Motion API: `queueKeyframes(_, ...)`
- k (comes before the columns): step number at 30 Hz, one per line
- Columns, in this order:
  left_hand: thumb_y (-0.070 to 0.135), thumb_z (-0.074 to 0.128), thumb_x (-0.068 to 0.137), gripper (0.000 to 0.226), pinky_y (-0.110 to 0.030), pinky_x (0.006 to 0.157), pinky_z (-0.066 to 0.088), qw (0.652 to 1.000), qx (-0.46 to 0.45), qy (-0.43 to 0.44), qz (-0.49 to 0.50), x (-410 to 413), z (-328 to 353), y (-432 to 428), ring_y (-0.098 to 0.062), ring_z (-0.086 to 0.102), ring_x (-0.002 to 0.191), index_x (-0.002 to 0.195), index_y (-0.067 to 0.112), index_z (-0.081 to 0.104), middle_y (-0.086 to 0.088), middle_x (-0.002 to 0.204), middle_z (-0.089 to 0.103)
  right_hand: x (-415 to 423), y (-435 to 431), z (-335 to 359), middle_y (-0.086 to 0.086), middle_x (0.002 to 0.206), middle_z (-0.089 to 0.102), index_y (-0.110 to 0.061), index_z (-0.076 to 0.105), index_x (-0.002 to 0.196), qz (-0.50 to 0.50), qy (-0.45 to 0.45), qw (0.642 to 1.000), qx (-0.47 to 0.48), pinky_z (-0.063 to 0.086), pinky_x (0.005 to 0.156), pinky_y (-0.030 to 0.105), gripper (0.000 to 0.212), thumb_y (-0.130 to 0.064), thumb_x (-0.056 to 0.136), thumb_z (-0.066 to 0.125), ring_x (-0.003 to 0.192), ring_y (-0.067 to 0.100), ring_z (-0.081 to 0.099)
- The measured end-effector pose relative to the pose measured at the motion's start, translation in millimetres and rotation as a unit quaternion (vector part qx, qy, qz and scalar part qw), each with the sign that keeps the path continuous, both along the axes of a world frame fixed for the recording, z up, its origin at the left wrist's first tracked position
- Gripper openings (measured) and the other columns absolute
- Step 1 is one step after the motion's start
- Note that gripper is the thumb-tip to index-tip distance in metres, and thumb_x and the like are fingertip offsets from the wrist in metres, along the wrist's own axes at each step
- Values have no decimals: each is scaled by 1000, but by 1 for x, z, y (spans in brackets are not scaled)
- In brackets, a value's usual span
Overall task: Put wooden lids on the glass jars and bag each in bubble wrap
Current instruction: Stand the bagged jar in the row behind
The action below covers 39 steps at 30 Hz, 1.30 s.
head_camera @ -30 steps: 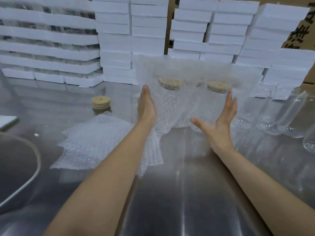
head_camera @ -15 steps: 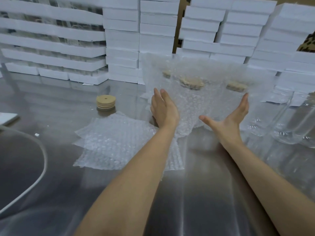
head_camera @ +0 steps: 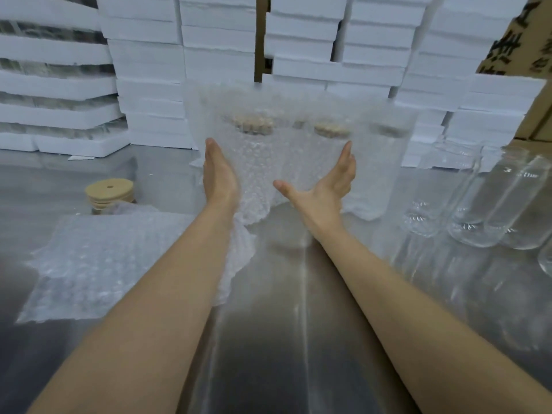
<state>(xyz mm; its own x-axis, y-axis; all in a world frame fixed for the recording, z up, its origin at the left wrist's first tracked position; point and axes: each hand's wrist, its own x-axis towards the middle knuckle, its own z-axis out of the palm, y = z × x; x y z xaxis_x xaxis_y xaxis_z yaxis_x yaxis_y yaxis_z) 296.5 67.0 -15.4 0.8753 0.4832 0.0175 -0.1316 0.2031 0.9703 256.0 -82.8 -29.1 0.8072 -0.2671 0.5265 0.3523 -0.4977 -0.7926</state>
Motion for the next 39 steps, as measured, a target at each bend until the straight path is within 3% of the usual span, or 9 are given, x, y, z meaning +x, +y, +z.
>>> queueKeyframes(6, 65, 19, 95, 67, -34, 115, 27, 997, 8, -9, 81, 22, 3, 17, -20, 43, 133, 141, 24, 46, 2, 145, 47, 32, 32, -3, 9, 161, -18, -29, -16, 152, 39, 16, 999, -27, 5, 116, 52, 115, -29, 82, 76, 148, 27, -8)
queueKeyframes(11, 55, 9, 100, 69, -29, 109, 32, 984, 41, -11, 173, 20, 4, 25, -23, 49, 127, 133, 17, 55, -2, 138, 54, 40, 33, -2, 4, 160, -18, -39, -23, 146, 41, 31, 998, -38, 23, 112, 60, 111, 1, 83, 59, 147, 26, -3)
queueKeyframes(20, 47, 13, 103, 59, -25, 98, 34, 970, 99, -28, 221, -6, -1, 21, -27, 49, 124, 134, 11, 48, -9, 135, 54, 5, 31, -2, 7, 160, -25, -38, -17, 151, 63, 92, 993, -36, 4, 119, 58, 104, 12, 87, 48, 149, 26, -16)
queueKeyframes(23, 38, 18, 105, 51, -19, 96, 27, 960, 128, -56, 244, -25, 0, 16, -26, 42, 130, 140, 8, 38, -12, 142, 44, -11, 30, -5, 10, 162, -18, -30, -8, 154, 54, 111, 992, -4, 16, 120, 49, 93, 4, 91, 51, 150, 27, -9)
queueKeyframes(27, 30, 28, 103, 52, -38, 114, 22, 918, 290, -94, 255, -63, 5, 5, -33, 23, 141, 145, 0, 24, -20, 152, 23, -37, 23, -9, 22, 152, 25, -3, 35, 145, 36, 105, 993, 43, 21, 111, 23, 58, 5, 90, 49, 140, 31, 29)
queueKeyframes(31, 20, 45, 96, 55, -49, 116, 18, 850, 489, -109, 164, -107, 0, -14, -38, 23, 140, 144, -1, 27, -23, 151, 23, -68, 20, -11, 21, 103, 67, 0, 65, 109, 65, 123, 986, 95, 50, 89, 31, 28, 7, 88, 48, 96, 30, 66)
queueKeyframes(34, 11, 54, 86, 46, -48, 113, 23, 759, 628, -142, 92, -141, -1, -34, -36, 37, 131, 132, 2, 48, -19, 140, 42, -95, 15, -12, 11, 78, 67, -11, 66, 89, 123, 130, 978, 110, 52, 63, 22, 27, 7, 86, 46, 66, 12, 62)
queueKeyframes(36, 9, 53, 83, 33, -41, 101, 35, 718, 675, -169, 36, -161, 0, -50, -31, 49, 118, 115, 7, 62, -12, 123, 58, -112, 7, -12, 4, 72, 66, -13, 66, 82, 127, 108, 982, 89, 47, 62, 20, 26, 7, 85, 50, 64, 8, 57)
queueKeyframes(39, 9, 47, 89, 24, -36, 79, 43, 743, 646, -165, -46, -187, -7, -66, -25, 56, 100, 103, 9, 67, -6, 107, 61, -131, -12, -14, 8, 80, 67, -9, 69, 85, 127, 104, 984, 71, 47, 73, 30, 24, 7, 85, 50, 77, 12, 56)
